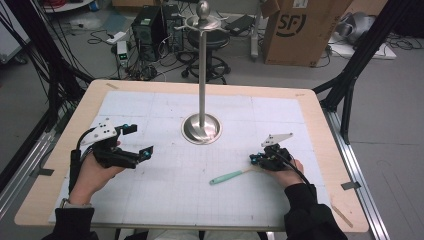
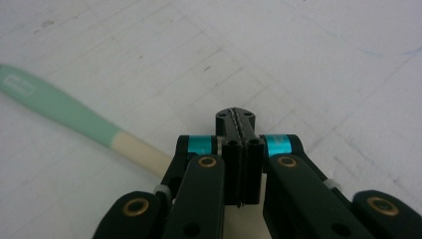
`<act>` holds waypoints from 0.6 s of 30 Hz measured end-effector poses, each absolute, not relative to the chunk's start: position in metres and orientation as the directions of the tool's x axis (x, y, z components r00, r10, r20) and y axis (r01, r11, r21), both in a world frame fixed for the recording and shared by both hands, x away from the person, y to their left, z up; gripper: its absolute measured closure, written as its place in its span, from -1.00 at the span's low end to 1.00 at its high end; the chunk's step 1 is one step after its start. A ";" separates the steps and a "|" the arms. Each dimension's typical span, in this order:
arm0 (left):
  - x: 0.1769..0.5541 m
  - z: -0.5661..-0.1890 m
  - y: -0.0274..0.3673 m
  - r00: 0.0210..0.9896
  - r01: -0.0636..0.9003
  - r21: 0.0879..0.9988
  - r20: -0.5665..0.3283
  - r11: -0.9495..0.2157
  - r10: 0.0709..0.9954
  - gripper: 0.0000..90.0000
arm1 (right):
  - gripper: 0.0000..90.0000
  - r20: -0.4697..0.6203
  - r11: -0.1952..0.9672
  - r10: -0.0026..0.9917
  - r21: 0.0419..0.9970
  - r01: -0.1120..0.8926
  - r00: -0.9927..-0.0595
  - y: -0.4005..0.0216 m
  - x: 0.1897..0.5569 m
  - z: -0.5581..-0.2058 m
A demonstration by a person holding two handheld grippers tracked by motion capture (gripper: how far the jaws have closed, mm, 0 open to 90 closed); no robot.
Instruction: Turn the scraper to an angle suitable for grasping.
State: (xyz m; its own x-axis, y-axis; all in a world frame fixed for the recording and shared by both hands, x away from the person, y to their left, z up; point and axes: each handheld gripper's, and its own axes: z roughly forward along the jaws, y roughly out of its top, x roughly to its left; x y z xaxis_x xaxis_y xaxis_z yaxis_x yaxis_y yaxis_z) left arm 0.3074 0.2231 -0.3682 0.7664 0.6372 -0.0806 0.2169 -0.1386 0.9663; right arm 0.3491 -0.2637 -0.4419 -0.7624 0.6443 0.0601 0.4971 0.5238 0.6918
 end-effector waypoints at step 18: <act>0.312 -0.366 0.215 0.783 0.209 0.967 -0.077 -0.145 0.618 -0.96 | 1.00 0.072 0.568 0.568 0.687 0.453 -0.820 -0.263 0.305 -0.437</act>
State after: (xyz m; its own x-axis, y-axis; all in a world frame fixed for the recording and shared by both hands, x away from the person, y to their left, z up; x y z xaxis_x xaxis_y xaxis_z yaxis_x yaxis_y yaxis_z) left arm 0.3122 0.2146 -0.3664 0.7828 0.6176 -0.0766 0.2088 -0.1447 0.9672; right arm 0.3053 -0.2628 -0.4368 -0.8201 0.5676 0.0720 0.4533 0.5679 0.6870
